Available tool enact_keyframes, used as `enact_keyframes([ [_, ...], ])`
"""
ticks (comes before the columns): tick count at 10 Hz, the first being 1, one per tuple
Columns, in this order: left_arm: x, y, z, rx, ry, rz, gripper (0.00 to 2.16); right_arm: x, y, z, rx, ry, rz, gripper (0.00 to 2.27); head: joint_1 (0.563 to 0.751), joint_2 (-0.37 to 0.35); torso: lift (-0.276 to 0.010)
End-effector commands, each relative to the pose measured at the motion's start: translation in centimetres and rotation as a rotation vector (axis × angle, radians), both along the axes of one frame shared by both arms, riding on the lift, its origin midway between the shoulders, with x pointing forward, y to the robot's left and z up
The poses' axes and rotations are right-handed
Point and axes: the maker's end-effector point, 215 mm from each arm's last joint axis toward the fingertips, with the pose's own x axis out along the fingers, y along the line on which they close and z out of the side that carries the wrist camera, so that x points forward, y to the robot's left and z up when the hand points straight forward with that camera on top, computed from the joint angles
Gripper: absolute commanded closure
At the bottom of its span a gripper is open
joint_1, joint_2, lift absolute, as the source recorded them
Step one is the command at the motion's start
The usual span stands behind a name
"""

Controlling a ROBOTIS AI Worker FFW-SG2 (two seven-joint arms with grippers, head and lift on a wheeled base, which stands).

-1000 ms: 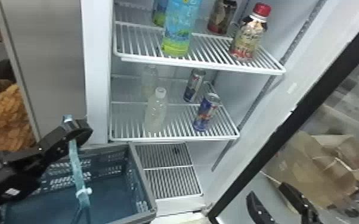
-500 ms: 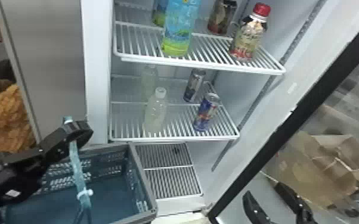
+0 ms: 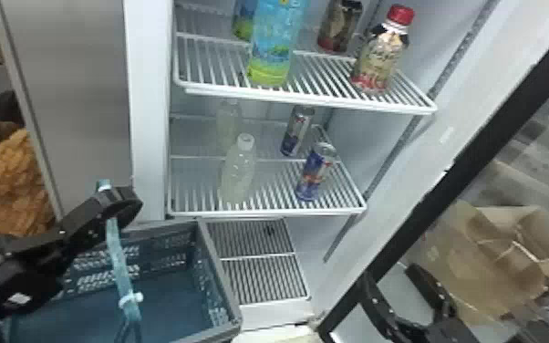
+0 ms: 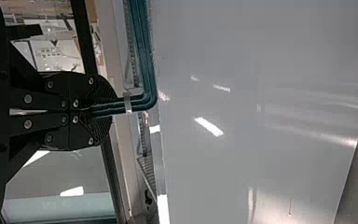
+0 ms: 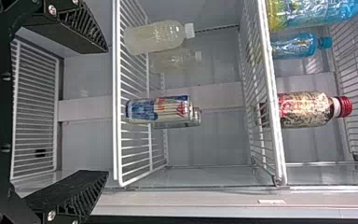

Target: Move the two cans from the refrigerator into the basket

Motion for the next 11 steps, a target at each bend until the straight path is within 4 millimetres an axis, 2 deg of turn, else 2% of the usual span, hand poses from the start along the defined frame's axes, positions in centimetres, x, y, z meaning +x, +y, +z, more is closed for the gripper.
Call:
enact_keyframes([
  [1,-0.1,-0.1,0.0,-0.002,0.001,-0.001,1.2,1.6,1.2,-0.3,0.034,-0.018,0.008,0.11,0.695,-0.35,-0.218],
  [3,-0.1,0.0,-0.2,0.0,0.004,-0.001,1.2,3.6,2.7,-0.4,0.07,-0.036,0.002,0.11,0.695,-0.35,-0.218],
  [5,-0.2,-0.1,-0.2,0.0,0.005,-0.004,1.2,5.7,3.4,-0.5,0.085,-0.054,0.001,0.11,0.695,-0.35,-0.218],
  [9,-0.2,-0.1,-0.1,0.0,0.003,-0.006,1.2,9.8,2.6,0.0,0.059,-0.092,-0.024,0.11,0.695,-0.328,-0.218],
  [11,-0.3,-0.2,-0.2,0.0,0.005,-0.008,1.2,12.1,2.3,-0.3,0.052,-0.099,-0.028,0.11,0.695,-0.325,-0.218],
])
